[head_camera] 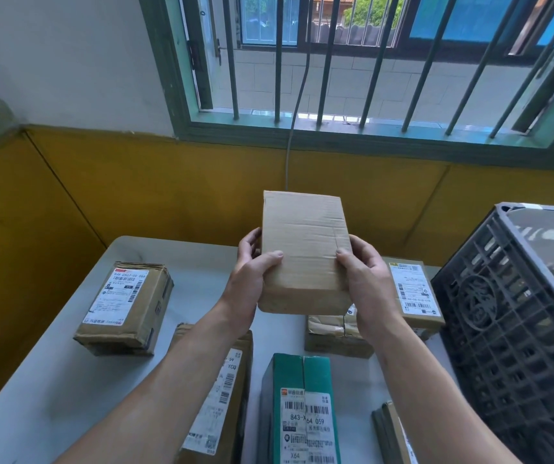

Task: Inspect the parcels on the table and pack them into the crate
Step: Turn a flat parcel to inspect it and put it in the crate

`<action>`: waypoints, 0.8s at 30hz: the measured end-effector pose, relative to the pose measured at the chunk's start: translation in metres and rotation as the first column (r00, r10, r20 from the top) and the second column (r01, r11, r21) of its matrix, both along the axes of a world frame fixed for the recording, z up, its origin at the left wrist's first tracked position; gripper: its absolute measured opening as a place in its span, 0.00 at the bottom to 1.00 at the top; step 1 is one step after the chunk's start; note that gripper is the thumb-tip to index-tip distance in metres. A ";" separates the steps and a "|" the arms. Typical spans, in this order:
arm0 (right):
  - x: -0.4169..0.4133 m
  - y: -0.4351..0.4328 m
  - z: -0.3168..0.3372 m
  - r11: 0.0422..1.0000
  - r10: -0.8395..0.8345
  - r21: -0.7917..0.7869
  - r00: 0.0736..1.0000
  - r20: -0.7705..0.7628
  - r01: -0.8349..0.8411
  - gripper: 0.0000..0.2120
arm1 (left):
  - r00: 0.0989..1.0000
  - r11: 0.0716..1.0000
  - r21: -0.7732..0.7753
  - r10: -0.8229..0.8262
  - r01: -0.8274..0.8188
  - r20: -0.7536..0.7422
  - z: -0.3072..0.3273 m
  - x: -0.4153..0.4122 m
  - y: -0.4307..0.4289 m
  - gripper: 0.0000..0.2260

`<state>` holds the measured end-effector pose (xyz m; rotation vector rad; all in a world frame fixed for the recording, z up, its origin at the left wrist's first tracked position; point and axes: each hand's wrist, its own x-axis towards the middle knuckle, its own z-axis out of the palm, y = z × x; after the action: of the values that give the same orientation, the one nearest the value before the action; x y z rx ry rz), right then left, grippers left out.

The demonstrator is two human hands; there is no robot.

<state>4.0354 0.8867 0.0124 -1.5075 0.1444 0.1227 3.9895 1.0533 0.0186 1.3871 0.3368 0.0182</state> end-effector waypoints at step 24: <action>-0.005 -0.001 0.007 0.997 -0.026 -0.076 0.999 0.029 0.028 0.15 | 0.996 0.996 0.008 0.091 -0.091 -0.003 -0.001 0.003 -0.001 0.15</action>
<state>4.0303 0.8852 0.0189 -1.5821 0.1484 0.0748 3.9923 1.0526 0.0173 1.3786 0.4033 0.0922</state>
